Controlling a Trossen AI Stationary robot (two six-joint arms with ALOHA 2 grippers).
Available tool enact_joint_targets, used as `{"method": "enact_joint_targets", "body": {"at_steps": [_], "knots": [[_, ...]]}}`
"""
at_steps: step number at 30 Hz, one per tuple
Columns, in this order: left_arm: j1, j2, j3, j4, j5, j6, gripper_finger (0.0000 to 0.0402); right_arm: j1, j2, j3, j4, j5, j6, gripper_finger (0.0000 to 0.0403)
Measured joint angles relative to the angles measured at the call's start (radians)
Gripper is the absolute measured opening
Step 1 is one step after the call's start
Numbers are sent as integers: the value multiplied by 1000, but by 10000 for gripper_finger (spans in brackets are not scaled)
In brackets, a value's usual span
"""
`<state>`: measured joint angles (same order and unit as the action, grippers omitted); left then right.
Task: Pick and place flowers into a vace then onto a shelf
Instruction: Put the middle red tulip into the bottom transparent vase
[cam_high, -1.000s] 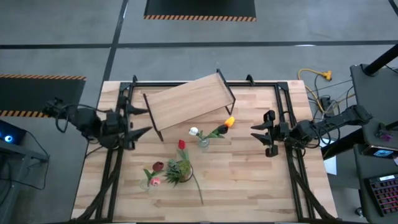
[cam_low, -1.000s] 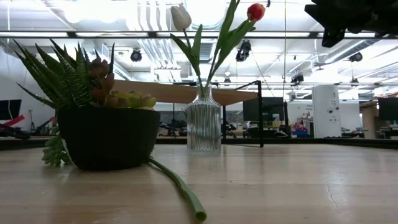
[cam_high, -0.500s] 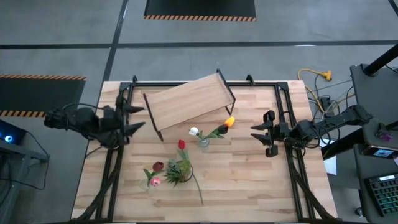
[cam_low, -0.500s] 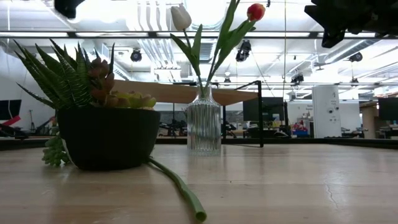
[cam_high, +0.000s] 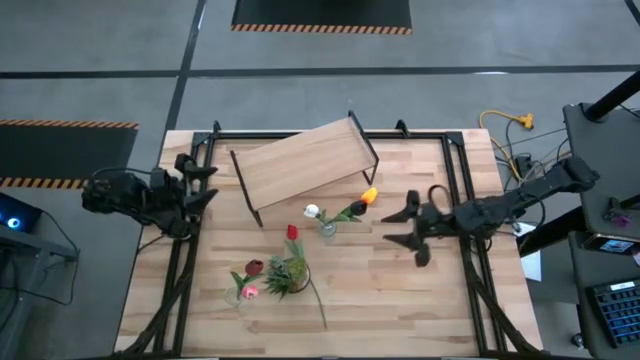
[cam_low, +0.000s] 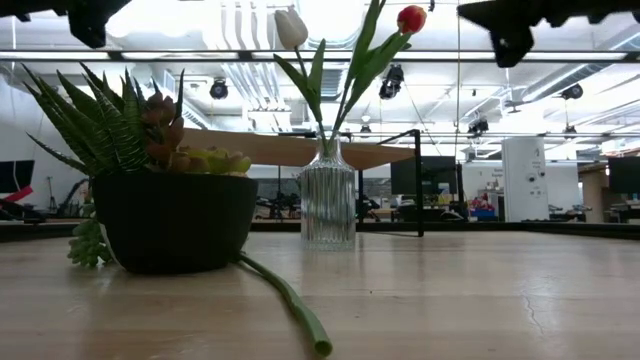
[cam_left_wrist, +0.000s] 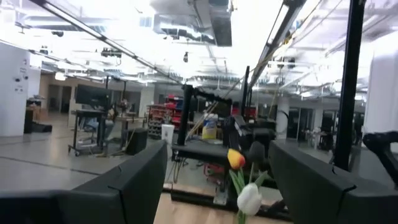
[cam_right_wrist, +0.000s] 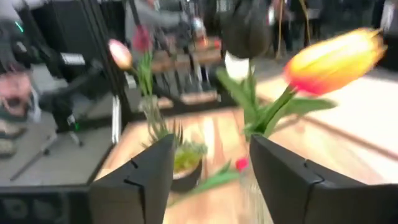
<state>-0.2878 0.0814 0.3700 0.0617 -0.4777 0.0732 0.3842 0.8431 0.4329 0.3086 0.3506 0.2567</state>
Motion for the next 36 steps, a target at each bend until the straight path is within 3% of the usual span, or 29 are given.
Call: {"method": "enact_joint_targets", "body": {"at_steps": [5,13,23,36], "knots": [[0,-31,30,-44,0,0,265,57,198,141,-118,123,108,220],[0,-36,25,-73,0,0,265,144,493,319,-140,209,314,221],[-1,-36,25,-92,3,-9,265,255,830,594,-242,364,425,221],[-1,-36,25,-89,5,-33,265,254,1179,915,-386,465,606,221]]}}
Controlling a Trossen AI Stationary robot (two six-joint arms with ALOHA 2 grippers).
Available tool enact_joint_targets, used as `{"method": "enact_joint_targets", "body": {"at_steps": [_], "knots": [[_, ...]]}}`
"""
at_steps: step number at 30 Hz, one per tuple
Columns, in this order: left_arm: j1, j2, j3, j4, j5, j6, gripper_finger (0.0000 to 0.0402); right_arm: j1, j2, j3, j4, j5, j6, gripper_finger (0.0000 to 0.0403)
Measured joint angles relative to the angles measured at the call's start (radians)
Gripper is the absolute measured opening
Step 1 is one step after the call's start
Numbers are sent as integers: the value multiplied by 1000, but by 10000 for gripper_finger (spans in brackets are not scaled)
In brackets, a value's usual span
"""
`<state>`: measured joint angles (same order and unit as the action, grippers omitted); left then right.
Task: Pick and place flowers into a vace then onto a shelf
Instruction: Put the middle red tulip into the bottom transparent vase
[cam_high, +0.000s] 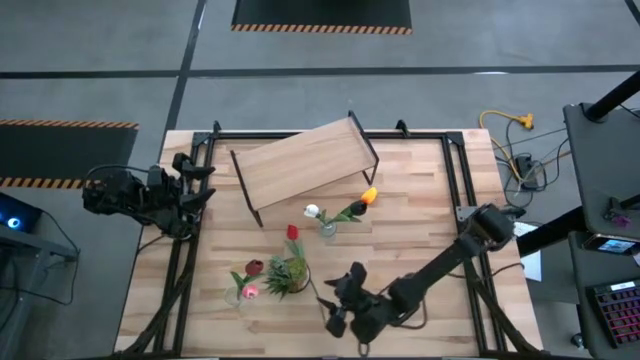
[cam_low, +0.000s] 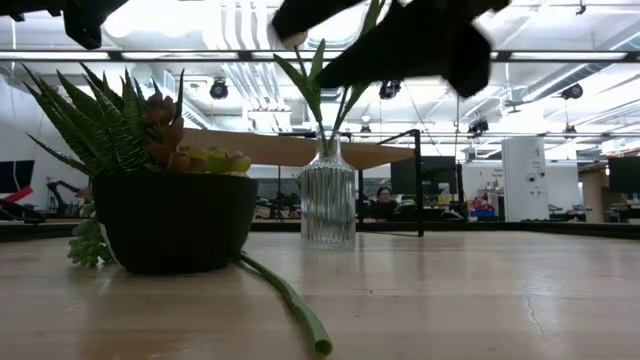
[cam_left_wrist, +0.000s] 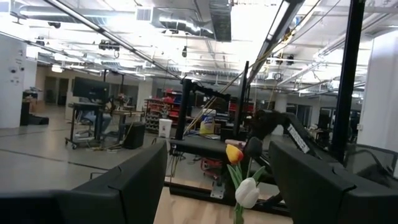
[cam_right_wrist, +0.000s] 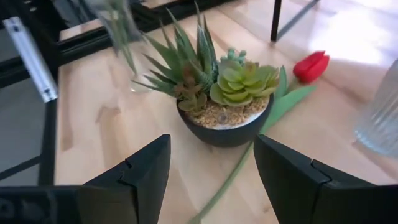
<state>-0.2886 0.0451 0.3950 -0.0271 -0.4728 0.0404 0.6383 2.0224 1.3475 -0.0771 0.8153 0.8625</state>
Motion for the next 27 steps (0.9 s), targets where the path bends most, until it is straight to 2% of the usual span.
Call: {"method": "enact_joint_targets", "body": {"at_steps": [6,14,27], "knots": [[0,1,0,-2,0,-17,265,-38,111,78,-29,-38,63,221],[1,2,0,-4,0,-17,265,-52,146,130,-146,-83,157,221],[0,2,-2,-5,0,-17,265,-62,277,184,-147,-144,134,221]]}}
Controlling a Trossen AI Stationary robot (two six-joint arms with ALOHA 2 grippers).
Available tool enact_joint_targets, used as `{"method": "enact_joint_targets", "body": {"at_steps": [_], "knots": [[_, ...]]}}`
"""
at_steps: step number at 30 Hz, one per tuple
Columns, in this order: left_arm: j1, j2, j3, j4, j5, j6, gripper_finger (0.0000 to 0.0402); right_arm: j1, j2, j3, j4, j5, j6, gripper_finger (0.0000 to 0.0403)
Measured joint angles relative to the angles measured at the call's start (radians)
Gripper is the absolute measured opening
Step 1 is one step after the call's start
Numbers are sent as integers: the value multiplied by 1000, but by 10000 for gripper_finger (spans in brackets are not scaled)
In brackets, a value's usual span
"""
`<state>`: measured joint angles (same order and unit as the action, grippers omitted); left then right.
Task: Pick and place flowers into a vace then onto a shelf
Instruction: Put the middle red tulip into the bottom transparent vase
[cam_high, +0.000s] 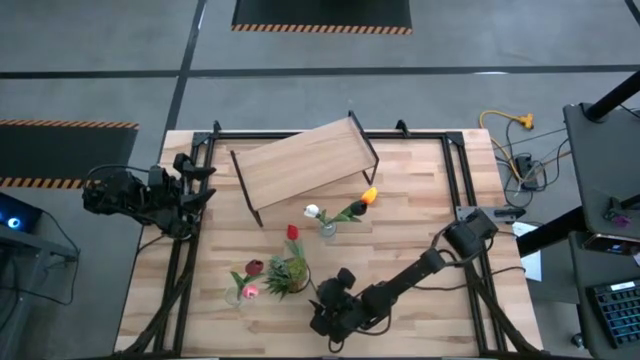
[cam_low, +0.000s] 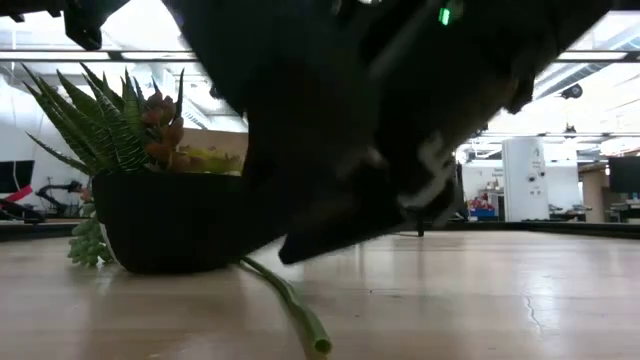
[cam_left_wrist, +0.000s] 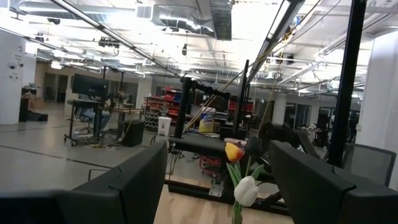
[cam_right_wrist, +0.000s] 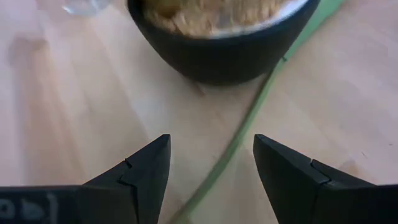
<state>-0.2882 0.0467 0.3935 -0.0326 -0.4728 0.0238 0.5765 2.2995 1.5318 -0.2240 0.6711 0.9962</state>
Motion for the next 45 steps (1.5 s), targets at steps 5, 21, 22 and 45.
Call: {"method": "enact_joint_targets", "body": {"at_steps": [5,21,22,45], "knots": [[0,0,-1,2,0,0,265,-8,26,17,-9,-19,-13,221],[-1,0,-1,2,0,0,265,-23,19,19,-181,-168,72,20],[-1,0,-1,2,0,0,265,-23,18,19,-189,-177,77,15],[0,0,-1,-2,0,0,265,54,-166,5,-781,-297,246,8]]}}
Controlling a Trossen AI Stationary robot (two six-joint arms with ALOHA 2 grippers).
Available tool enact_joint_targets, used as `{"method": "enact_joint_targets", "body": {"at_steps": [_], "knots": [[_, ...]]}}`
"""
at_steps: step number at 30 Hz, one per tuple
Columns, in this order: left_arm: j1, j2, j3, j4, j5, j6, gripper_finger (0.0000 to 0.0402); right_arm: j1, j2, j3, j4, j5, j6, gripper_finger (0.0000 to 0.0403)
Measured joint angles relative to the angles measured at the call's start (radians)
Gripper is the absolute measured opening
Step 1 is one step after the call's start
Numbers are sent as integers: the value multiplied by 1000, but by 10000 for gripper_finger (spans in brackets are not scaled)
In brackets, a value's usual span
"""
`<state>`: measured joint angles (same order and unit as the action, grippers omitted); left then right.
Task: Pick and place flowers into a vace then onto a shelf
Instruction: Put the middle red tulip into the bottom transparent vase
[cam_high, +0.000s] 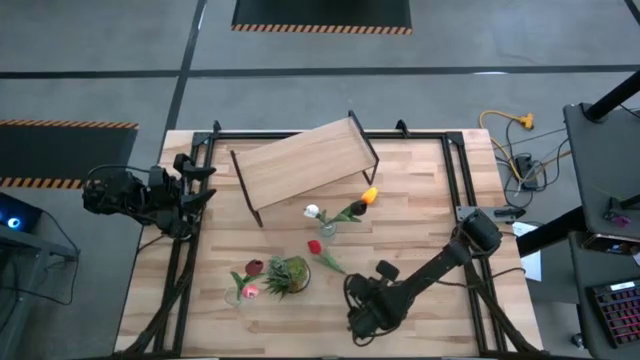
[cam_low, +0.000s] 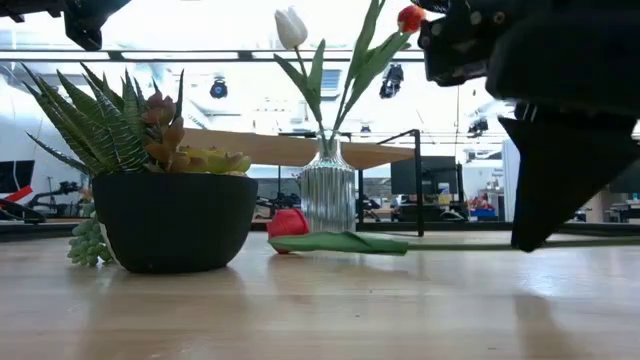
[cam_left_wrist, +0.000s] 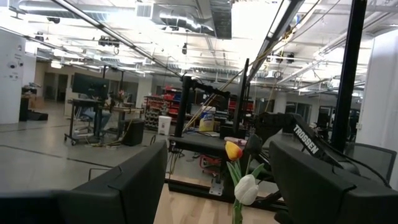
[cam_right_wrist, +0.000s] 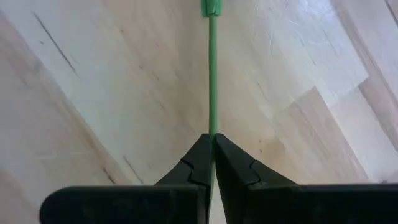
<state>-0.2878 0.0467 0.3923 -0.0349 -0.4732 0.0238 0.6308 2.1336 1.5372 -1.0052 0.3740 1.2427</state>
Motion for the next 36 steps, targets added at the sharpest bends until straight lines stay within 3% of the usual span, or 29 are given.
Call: {"method": "enact_joint_targets", "body": {"at_steps": [9,13,17,20,26,36], "knots": [[0,0,-6,0,0,0,265,0,-10,0,6,9,-3,37],[0,0,-7,0,0,0,265,0,-10,0,8,31,-7,72],[0,0,0,1,0,0,265,-14,-12,3,57,150,-31,118],[0,0,0,0,0,0,265,-52,-7,2,126,177,-111,157],[-1,0,-2,0,0,0,265,-148,11,-1,171,169,-206,206],[-1,0,-6,0,0,0,265,-202,11,-5,202,40,-307,215]]}}
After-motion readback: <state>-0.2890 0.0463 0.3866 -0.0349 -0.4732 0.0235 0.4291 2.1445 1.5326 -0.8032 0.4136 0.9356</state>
